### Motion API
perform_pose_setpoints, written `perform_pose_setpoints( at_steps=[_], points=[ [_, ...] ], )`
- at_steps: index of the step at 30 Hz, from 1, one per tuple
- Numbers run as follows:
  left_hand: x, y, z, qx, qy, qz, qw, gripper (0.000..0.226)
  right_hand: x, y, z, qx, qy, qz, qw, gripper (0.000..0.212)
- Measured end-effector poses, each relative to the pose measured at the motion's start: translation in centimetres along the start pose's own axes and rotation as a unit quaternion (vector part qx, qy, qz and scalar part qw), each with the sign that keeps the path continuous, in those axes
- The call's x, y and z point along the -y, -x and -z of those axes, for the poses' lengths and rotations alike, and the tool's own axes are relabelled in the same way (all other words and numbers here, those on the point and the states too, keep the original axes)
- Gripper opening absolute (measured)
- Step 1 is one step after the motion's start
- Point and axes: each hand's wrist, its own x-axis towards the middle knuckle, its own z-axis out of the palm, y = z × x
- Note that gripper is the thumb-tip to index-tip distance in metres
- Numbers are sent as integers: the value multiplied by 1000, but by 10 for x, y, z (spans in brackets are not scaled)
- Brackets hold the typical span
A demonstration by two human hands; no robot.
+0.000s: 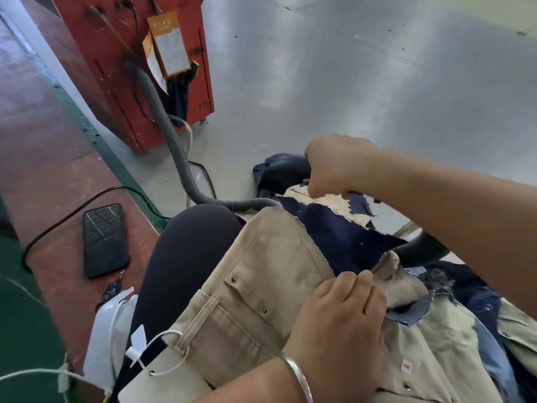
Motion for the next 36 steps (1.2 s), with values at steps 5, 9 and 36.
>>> perform_pose_setpoints(
  at_steps=[5,9,36],
  points=[
    [2,1,-3,-33,-1,-5,999,33,-35,30,31,-24,-118,-24,992,15],
    [-1,-1,-10,-46,-12,0,999,32,-57,98,54,-11,-159,-32,987,16],
    [16,-30,10,-40,-66,48,996,41,-63,93,26,-103,-189,-68,974,15]
  ],
)
